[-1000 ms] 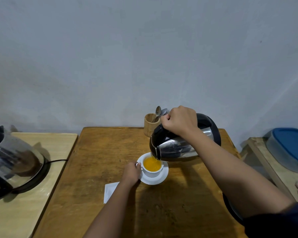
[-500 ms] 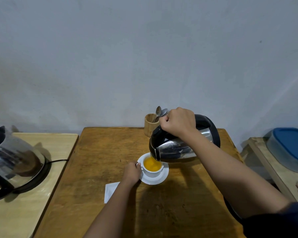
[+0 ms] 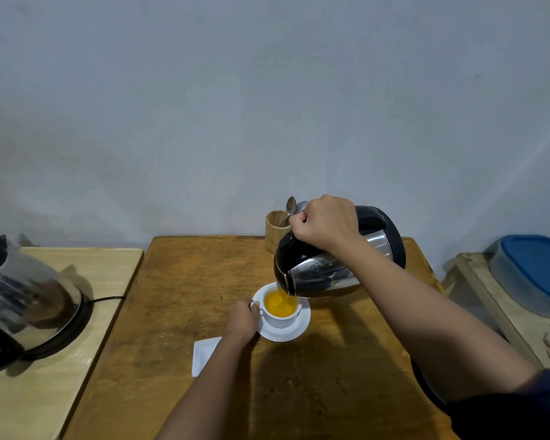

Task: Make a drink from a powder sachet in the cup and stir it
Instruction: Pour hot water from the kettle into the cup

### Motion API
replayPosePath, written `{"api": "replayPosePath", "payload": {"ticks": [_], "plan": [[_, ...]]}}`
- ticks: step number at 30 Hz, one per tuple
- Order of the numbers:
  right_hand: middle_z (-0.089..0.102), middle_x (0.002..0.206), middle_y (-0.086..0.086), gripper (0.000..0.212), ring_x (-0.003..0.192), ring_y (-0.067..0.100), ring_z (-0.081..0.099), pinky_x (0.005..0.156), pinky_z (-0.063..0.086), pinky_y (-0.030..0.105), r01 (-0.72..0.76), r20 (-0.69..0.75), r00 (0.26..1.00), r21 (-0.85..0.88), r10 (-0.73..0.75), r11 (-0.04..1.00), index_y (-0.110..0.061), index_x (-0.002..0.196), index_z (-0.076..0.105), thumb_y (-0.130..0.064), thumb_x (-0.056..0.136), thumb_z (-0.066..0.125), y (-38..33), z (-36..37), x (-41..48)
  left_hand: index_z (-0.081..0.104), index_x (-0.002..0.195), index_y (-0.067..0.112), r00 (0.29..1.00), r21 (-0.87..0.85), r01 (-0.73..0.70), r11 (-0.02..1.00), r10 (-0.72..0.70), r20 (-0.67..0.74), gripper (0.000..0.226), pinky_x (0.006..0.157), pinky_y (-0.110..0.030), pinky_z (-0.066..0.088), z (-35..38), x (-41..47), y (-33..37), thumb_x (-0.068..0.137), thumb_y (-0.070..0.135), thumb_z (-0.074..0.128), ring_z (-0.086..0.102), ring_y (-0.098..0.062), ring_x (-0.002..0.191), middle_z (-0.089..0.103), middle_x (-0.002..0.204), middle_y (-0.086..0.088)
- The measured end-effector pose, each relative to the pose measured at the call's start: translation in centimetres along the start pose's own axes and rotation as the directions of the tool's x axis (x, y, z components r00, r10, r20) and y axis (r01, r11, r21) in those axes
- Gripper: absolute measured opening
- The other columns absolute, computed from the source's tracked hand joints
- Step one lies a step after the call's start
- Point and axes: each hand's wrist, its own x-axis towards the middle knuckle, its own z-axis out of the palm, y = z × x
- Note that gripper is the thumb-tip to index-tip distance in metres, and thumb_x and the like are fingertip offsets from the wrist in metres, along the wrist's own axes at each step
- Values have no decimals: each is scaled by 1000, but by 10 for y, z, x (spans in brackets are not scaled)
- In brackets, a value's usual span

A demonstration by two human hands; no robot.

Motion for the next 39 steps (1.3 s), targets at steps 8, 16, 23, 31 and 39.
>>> {"api": "replayPosePath", "payload": {"ticks": [8, 16, 23, 31, 39], "plan": [[29, 42, -3, 44, 41, 14, 27, 44, 18, 22, 17, -21, 1000, -28, -17, 999, -14, 42, 33, -29, 81, 47, -2, -7, -1, 63, 114, 1, 1000, -23, -10, 1000, 10, 0, 33, 74, -31, 43, -2, 0, -1, 97, 20, 42, 56, -22, 86, 68, 108, -18], [31, 43, -3, 40, 43, 15, 32, 45, 19, 22, -21, -58, 998, -2, 21, 1000, -11, 47, 41, -28, 83, 45, -4, -5, -10, 62, 115, 0, 1000, -53, -9, 999, 10, 17, 32, 74, -30, 41, -5, -4, 0, 96, 18, 43, 57, -24, 89, 67, 110, -19], [27, 39, -3, 46, 38, 16, 25, 44, 19, 22, -379, -92, 905, 271, 415, 885, -14, 40, 30, -26, 81, 48, 27, 0, -36, 61, 117, 2, 1000, -116, 12, 993, -10, 12, 32, 80, -32, 45, -5, -6, -1, 96, 19, 44, 58, -24, 93, 67, 113, -19], [55, 59, 9, 44, 56, 29, 49, 51, 35, 31, -719, 66, 429, 628, 901, 297, -1, 66, 60, -39, 81, 43, 93, -10, -97, 59, 118, 3, 995, -172, 72, 982, -83, -57, 37, 86, -38, 44, 5, -13, -1, 97, 27, 40, 58, -31, 103, 64, 117, -19], [55, 66, 4, 28, 55, 19, 51, 57, 38, 32, -439, 154, -74, 882, 985, -171, -17, 58, 51, -31, 82, 44, 145, -22, -190, 53, 124, 5, 972, -324, 134, 937, -187, -139, 36, 99, -42, 41, 18, -27, 11, 99, 24, 36, 52, -34, 119, 57, 130, -18]]}}
